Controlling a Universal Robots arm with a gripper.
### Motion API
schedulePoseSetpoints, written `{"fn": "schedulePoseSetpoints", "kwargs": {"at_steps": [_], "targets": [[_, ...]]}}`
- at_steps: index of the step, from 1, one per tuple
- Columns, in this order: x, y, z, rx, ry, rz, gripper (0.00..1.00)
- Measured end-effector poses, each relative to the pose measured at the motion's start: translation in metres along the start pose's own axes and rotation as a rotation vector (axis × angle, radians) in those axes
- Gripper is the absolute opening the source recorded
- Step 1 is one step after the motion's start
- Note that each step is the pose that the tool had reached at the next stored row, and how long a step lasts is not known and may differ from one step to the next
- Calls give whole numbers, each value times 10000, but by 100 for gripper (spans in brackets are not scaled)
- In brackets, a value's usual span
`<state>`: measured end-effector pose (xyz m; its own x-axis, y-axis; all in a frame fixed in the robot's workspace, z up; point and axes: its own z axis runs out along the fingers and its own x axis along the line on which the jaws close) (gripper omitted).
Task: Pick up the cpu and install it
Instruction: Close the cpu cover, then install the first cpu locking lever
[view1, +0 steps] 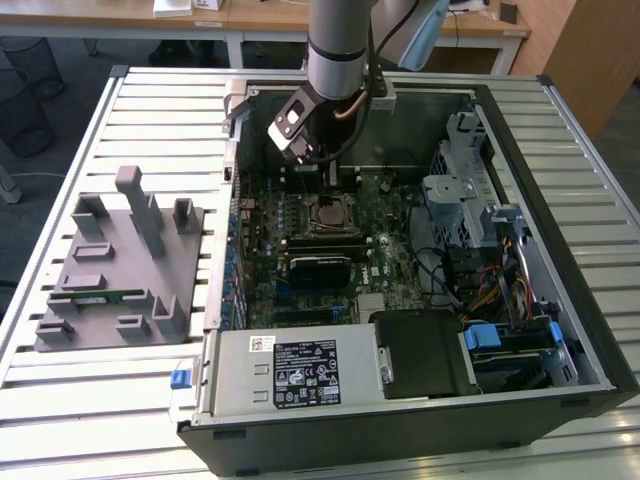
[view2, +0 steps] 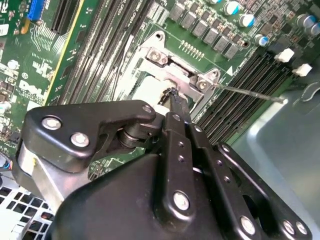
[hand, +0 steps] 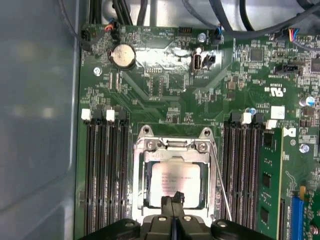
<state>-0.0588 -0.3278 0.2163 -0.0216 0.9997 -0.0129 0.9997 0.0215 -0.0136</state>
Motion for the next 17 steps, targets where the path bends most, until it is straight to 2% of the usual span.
{"fn": "schedulePoseSetpoints", "kwargs": {"at_steps": [5, 9, 17], "targets": [[-2, 103, 5, 16, 0, -1, 11], [-3, 123, 4, 17, 0, -2, 11], [-5, 121, -116, 15, 0, -2, 11]]}}
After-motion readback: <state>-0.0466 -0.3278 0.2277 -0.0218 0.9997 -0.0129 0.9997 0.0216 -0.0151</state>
